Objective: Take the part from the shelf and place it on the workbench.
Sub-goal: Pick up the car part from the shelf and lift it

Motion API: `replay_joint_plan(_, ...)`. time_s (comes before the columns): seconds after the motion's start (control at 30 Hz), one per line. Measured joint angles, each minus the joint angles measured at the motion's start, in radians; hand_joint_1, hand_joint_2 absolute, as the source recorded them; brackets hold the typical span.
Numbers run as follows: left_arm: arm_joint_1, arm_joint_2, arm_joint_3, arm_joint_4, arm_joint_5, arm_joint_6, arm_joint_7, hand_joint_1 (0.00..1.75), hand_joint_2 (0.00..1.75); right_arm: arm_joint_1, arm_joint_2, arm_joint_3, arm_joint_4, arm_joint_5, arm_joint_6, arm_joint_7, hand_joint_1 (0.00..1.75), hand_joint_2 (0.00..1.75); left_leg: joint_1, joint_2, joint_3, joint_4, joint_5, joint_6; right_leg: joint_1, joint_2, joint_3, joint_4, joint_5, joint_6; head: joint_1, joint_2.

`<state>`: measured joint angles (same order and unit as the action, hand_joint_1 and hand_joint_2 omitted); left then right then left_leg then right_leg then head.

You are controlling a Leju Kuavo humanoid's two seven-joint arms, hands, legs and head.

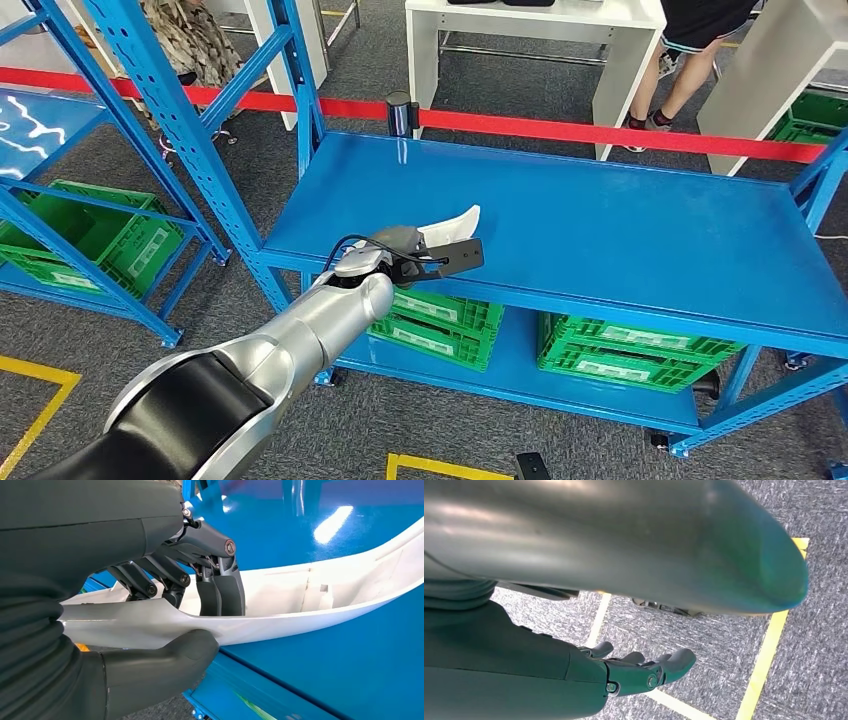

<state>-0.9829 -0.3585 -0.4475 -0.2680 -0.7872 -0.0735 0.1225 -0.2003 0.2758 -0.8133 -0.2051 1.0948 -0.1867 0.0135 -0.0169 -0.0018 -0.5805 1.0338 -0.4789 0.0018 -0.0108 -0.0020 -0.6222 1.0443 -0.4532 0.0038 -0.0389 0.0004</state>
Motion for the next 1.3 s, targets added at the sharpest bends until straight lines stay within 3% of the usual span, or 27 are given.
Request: replay_joint_plan(1.3,0.000,-0.002,0.000,0.000,-0.011,-0.030,0.002,1.75,1.75,-0.002,0.000,-0.007,0.000,-0.006,0.000,-0.001,0.00,0.00,0.000,0.000,0.000,0.000,0.000,0.000,0.000,0.000,0.000,0.000,0.000,0.000,0.000,0.000)
